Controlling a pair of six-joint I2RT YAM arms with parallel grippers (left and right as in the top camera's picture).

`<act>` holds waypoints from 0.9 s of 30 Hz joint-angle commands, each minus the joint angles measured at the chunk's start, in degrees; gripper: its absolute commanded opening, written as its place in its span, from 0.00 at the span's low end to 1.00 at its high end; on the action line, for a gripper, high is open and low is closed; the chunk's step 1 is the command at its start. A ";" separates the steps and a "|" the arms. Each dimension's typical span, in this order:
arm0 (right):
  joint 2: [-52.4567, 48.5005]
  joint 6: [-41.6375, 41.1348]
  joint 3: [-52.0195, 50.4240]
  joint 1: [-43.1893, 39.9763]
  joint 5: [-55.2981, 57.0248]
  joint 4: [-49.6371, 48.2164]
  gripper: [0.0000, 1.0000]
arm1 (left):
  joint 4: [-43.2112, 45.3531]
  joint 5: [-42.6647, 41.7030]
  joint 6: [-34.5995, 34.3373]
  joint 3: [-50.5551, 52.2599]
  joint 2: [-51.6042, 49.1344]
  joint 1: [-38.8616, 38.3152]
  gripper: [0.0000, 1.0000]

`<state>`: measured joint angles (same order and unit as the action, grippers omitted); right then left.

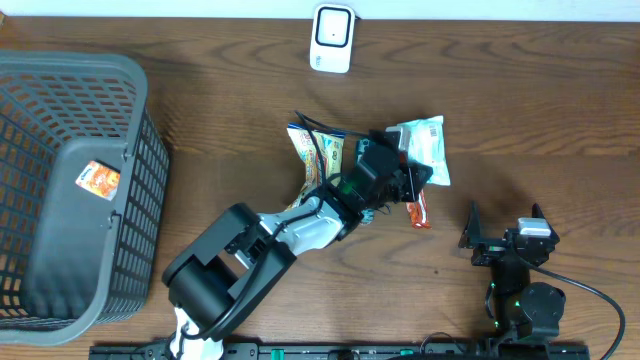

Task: Scan the item barcode
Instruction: 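Carry the green wipes pack to the table right of the red bar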

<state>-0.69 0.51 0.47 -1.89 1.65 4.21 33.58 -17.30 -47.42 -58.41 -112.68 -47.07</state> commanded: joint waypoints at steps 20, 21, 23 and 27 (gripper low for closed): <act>0.31 0.42 0.02 0.48 -0.11 0.31 0.99 | 1.22 5.40 -7.63 -0.46 -7.87 -1.77 0.08; 0.31 0.42 0.02 0.48 -0.11 0.31 0.99 | 1.20 5.66 -8.07 -0.46 -8.17 -1.77 0.08; 0.31 0.42 0.02 0.48 -0.11 0.31 0.99 | 1.20 6.34 -9.33 -0.46 -8.90 -1.75 0.08; 0.31 0.42 0.02 0.48 -0.11 0.31 0.99 | 0.46 6.47 -9.70 -0.46 -9.57 -1.70 0.08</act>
<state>-0.69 0.51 0.47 -1.89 1.65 4.21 34.94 -12.71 -55.72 -58.46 -120.25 -48.99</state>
